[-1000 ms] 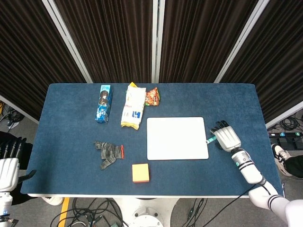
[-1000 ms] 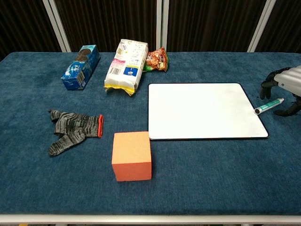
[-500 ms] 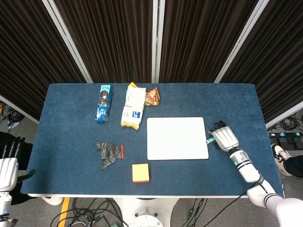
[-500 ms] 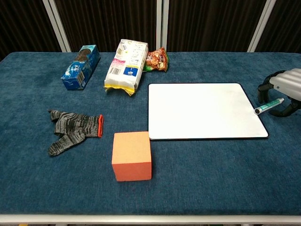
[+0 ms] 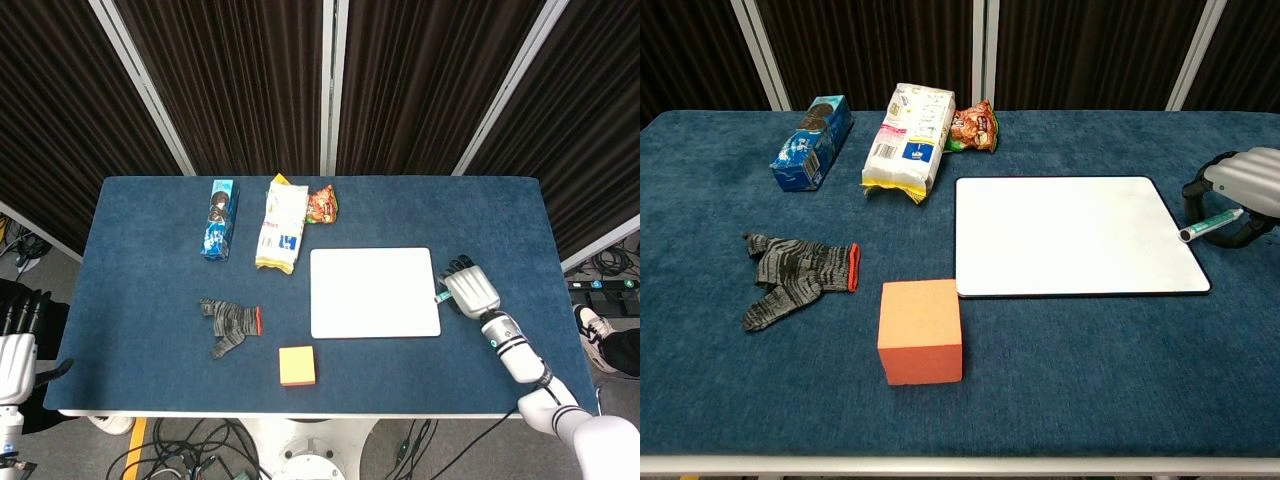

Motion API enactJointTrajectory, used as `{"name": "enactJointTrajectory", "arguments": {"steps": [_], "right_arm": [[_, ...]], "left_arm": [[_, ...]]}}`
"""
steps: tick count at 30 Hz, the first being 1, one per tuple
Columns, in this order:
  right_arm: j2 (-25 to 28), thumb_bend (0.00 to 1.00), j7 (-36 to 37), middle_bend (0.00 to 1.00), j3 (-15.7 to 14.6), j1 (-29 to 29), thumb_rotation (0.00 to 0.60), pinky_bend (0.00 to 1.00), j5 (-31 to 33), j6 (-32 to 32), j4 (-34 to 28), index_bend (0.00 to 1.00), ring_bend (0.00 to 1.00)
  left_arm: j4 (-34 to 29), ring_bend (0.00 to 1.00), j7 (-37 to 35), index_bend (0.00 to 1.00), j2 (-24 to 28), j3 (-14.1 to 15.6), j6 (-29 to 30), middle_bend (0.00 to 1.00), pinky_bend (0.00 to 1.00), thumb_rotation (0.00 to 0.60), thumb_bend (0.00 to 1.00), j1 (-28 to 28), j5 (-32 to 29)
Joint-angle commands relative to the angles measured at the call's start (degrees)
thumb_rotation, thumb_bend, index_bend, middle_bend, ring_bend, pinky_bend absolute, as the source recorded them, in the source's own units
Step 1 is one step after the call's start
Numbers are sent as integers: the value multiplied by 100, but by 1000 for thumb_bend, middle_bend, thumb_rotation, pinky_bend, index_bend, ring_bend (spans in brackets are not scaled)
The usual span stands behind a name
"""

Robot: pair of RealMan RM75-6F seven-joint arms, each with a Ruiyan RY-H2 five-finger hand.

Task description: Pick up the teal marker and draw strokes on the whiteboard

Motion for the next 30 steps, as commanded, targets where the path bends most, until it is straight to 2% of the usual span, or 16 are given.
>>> {"name": "enactJointTrajectory", "arguments": {"steps": [1,6,10,14,17,20,25,30], "right_arm": [[3,307,19,474,5,11,600,186,-5,58,-10,570,269],[236,327,188,517,96,4,600,194,-6,423,-362,641,300],[646,327,743,541,310,34,600,205,73,747,-1155,682,318],[1051,330,1870,553,644,128,600,218,304,800,-2242,696,330],[1055,339,2923,563,861,255,600,222,519,578,-2669,712,334],[845,349,3865,570,1017,420,600,226,686,282,-2684,726,338],[213,368,4872,571,1228,616,600,226,989,-99,-2287,731,338],[-349,372,5196,571,1269,744,600,226,1083,-288,-1815,732,338]], "left_arm": [[13,8,-19,37,-6,0,11,37,0,600,3,8,3],[25,8,-69,37,3,-5,15,37,0,600,4,9,21],[13,8,-117,37,16,4,2,36,0,600,3,0,58],[-20,8,-158,37,39,10,2,36,0,600,3,-6,98],[-20,8,-181,37,35,19,13,36,0,600,3,-3,127],[-17,8,-210,37,39,32,19,36,0,600,3,2,153],[-11,8,-278,37,56,51,8,36,0,600,4,20,154],[25,8,-336,37,33,71,-40,36,0,600,3,14,155]]}}
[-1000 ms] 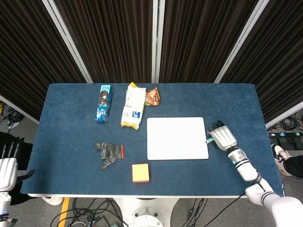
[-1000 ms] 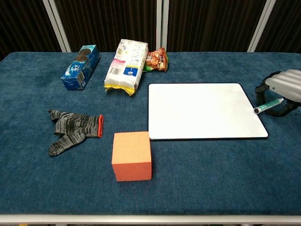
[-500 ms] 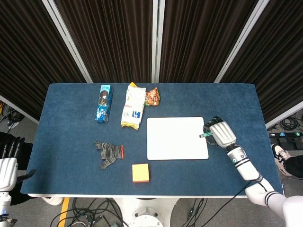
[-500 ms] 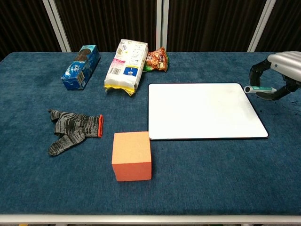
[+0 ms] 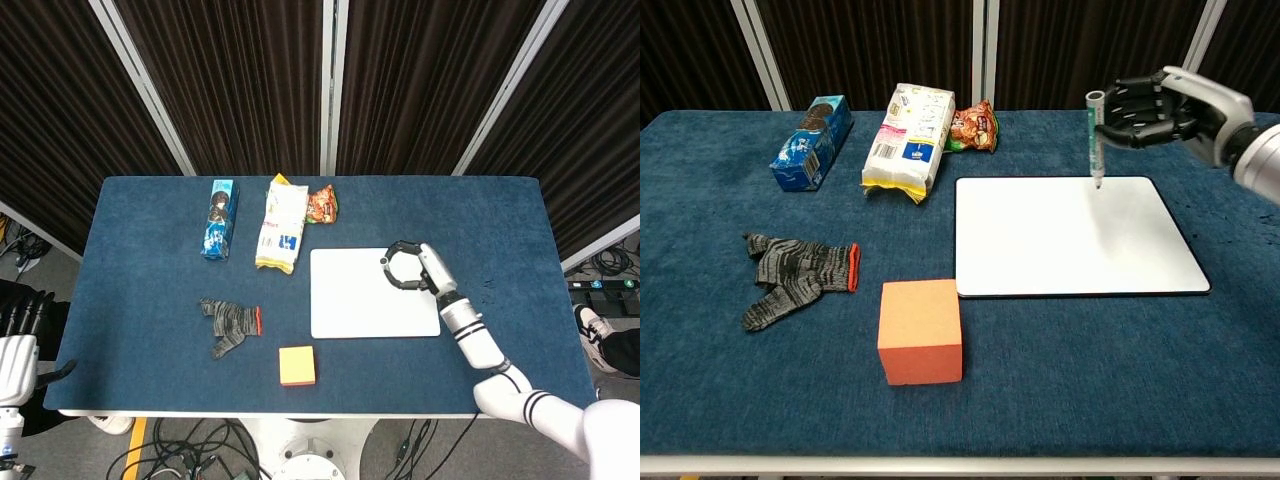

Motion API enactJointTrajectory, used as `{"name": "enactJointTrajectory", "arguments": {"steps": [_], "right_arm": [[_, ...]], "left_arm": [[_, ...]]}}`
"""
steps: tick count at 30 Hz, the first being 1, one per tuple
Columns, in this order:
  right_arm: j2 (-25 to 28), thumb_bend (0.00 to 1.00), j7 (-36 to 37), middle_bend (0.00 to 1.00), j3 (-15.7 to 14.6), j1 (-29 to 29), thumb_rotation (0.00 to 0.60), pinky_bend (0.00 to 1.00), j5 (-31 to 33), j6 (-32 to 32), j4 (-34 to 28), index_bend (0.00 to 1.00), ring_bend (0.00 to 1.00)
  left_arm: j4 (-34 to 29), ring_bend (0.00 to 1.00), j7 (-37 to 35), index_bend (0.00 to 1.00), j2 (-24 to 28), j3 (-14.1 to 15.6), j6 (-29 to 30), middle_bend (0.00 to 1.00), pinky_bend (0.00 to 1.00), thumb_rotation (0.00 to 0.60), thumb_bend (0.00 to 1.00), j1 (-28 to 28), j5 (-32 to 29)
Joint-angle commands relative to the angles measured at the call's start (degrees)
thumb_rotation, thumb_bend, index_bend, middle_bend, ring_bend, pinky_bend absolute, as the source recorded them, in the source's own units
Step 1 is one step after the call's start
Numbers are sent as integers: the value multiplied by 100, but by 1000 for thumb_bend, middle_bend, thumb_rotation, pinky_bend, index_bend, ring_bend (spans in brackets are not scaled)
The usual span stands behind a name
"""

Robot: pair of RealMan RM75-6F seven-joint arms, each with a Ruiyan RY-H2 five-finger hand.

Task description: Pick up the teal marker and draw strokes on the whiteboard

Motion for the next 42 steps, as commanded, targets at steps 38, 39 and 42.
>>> {"name": "enactJointTrajectory", "arguments": {"steps": [38,39,42], "right_arm": [[-975,402,1086,571,-293,54,600,226,-208,-204,1218,735,338],[-899,402,1093,571,-291,3,600,226,-223,-97,1122,735,338],[-662,402,1090,571,-261,-129,600,226,-254,202,806,736,338]], "left_arm": [[251,8,-288,37,-112,-16,-153,37,0,600,3,-63,-21],[256,8,-284,37,-117,-14,-145,37,0,600,3,-62,-12],[268,8,-279,37,-127,-15,-145,36,0,600,3,-72,4]]}}
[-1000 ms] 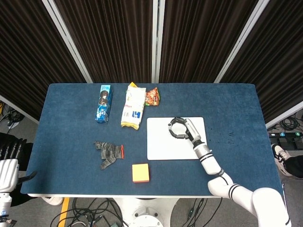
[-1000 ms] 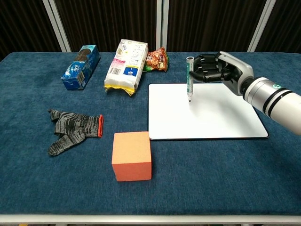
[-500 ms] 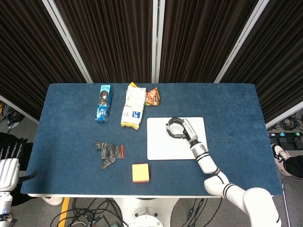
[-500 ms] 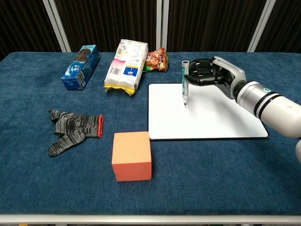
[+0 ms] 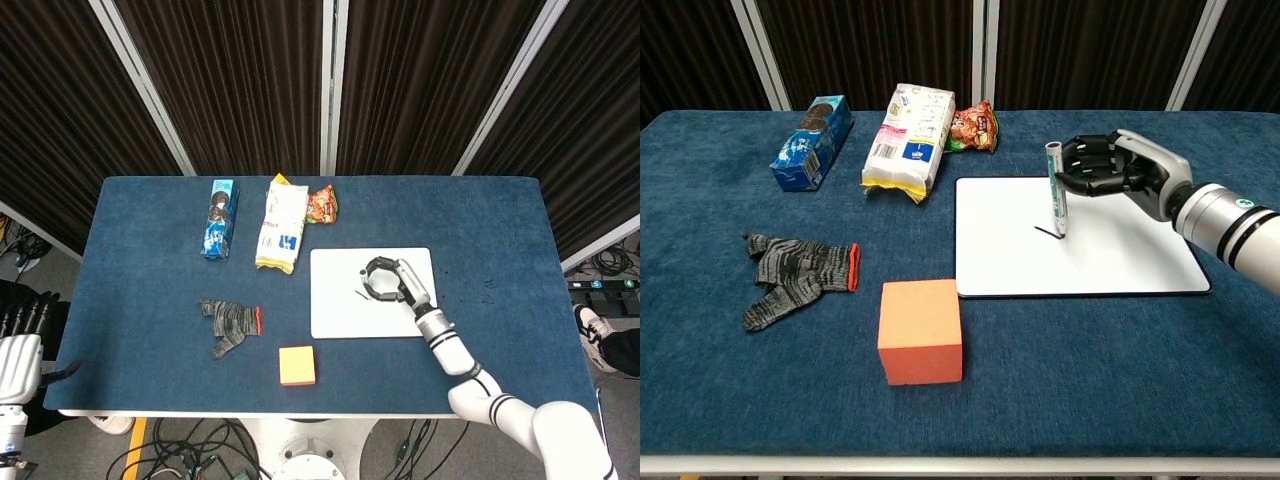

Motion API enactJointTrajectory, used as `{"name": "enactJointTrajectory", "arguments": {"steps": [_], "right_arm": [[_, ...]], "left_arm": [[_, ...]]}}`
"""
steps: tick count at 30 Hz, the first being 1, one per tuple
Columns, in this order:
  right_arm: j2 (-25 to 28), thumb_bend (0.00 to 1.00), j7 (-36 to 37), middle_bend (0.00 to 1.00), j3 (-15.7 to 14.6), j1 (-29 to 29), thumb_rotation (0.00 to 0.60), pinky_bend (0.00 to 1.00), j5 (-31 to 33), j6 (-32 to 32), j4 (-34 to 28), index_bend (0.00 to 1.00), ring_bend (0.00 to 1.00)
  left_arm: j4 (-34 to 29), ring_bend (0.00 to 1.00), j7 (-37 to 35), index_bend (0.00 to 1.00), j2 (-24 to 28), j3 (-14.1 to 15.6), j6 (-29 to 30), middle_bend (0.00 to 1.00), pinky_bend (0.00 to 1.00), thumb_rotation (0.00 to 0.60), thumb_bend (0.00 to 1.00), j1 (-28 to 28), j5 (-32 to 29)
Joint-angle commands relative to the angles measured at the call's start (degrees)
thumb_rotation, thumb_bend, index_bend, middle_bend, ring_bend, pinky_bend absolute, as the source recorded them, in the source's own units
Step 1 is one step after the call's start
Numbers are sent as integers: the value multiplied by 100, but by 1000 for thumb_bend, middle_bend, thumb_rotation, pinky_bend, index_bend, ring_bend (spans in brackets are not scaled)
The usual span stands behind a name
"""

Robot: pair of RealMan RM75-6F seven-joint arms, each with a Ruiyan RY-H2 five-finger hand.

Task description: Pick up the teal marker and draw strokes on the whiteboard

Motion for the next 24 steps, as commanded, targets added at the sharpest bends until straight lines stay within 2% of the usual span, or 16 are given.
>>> {"name": "enactJointTrajectory", "arguments": {"steps": [1,8,24], "right_arm": [[327,402,-76,571,-7,-191,600,226,-79,372,-393,736,338],[421,402,-370,571,-9,-194,600,226,35,160,-493,736,338],[77,402,-222,571,7,-79,600,226,52,-67,-150,736,338]], "left_arm": [[2,8,2,37,-1,-6,-19,36,0,600,3,-20,9],[11,8,-15,37,-25,0,-34,37,0,600,3,-38,28],[60,8,-61,37,-45,13,-75,37,0,600,3,-33,-13]]}}
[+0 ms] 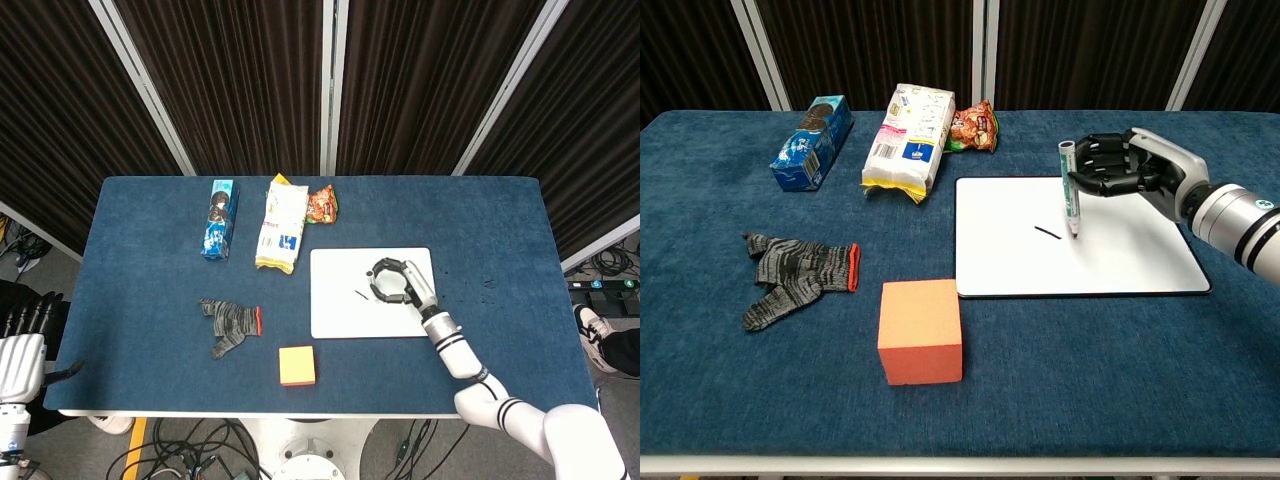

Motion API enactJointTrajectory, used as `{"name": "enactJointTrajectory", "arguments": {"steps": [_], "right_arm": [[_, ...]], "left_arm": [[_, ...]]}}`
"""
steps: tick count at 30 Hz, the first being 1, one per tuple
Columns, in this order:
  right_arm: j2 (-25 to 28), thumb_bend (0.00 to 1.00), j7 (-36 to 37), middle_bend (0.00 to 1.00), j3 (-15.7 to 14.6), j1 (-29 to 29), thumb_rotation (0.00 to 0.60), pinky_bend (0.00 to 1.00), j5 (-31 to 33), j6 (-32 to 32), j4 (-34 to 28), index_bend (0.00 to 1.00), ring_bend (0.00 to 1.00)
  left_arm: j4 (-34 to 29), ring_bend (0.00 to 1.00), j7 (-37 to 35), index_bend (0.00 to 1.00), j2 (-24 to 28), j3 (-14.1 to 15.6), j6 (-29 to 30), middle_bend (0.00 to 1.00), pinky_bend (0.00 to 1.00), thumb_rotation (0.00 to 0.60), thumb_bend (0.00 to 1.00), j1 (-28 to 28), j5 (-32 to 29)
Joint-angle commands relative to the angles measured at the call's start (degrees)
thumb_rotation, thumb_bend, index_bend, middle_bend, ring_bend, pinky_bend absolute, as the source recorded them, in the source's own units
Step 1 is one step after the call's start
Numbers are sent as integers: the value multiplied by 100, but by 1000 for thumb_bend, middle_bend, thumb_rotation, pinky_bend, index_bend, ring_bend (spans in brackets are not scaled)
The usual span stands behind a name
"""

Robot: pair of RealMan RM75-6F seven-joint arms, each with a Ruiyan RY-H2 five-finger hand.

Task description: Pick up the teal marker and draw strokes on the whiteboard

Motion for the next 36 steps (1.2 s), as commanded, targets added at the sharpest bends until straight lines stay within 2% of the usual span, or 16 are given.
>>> {"name": "enactJointTrajectory", "arguments": {"steps": [1,7,18,26,36], "right_arm": [[-30,402,33,571,5,26,600,226,-9,-23,23,736,338],[-78,402,14,571,-14,75,600,226,-21,-118,103,736,338],[-193,406,-13,571,118,80,600,226,126,-165,659,741,338],[-44,406,141,572,-43,24,600,226,-141,124,239,741,338],[-83,405,-29,571,-95,145,600,226,-181,-27,62,741,338]], "left_arm": [[8,8,-3,37,-4,2,3,37,0,600,3,3,0],[12,8,-10,37,0,-11,-18,37,0,600,3,-12,-17],[43,8,-23,37,-25,5,6,37,0,600,3,14,-17],[46,8,-26,37,-31,0,11,36,0,600,3,6,-2],[68,8,-70,37,-38,23,51,36,0,600,3,60,-18]]}}
